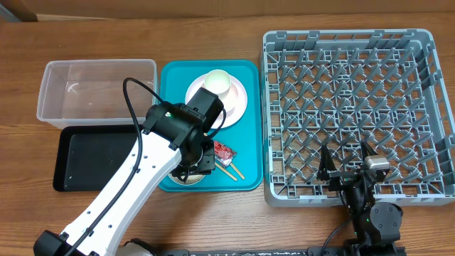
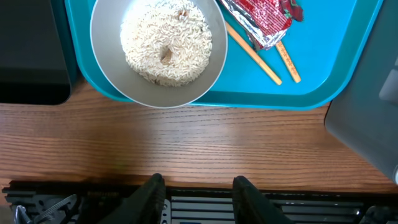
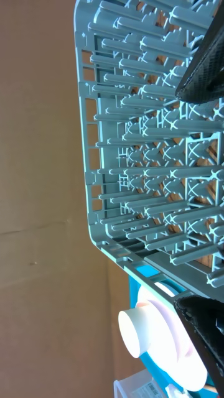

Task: Sort waste into correct bins and load items into the dishwasher
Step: 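Lower the left gripper and grasp the rim of the white rice bowl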

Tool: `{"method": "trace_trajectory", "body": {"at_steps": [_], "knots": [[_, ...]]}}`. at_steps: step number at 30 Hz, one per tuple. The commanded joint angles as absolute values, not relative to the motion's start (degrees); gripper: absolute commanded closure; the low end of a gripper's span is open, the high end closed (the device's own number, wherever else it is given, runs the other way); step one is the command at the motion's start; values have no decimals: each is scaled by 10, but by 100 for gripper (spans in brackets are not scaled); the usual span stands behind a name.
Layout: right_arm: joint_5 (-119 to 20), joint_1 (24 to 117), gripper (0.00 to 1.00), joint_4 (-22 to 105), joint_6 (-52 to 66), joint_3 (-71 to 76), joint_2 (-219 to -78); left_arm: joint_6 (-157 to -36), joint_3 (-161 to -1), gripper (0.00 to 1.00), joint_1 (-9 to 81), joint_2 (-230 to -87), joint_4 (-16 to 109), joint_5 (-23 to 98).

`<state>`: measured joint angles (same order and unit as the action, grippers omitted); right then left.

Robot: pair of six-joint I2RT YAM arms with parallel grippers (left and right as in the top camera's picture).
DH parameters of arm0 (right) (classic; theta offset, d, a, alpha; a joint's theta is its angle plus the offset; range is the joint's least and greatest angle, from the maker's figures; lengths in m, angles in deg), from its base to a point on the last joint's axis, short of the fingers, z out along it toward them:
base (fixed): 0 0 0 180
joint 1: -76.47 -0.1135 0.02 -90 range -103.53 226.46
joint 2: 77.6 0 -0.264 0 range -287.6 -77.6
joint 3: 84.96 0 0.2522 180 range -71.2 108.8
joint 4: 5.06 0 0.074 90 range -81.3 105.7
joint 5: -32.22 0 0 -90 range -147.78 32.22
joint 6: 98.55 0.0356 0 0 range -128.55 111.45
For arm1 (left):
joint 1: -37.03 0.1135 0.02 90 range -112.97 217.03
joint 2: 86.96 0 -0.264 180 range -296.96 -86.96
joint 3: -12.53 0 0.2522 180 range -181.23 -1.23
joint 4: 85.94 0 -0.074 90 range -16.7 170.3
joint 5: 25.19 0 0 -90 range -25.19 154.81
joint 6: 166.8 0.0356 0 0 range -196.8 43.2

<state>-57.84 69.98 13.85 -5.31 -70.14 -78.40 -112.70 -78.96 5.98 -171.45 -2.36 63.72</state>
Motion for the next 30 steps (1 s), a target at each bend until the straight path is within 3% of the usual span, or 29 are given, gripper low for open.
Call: {"method": "trace_trajectory", "body": {"at_steps": [1,15,30], "knots": [[-581,697,0,135,-49,-707,-778,-1129,-801,61,59,-1712,-17,630],[-581,697,0,135,-49,-707,-778,-1128,-801,53,59,-1712,-6,618],[-581,697,0,135,-49,-707,-778,-1129,-801,59,58,-1712,26,618]]}}
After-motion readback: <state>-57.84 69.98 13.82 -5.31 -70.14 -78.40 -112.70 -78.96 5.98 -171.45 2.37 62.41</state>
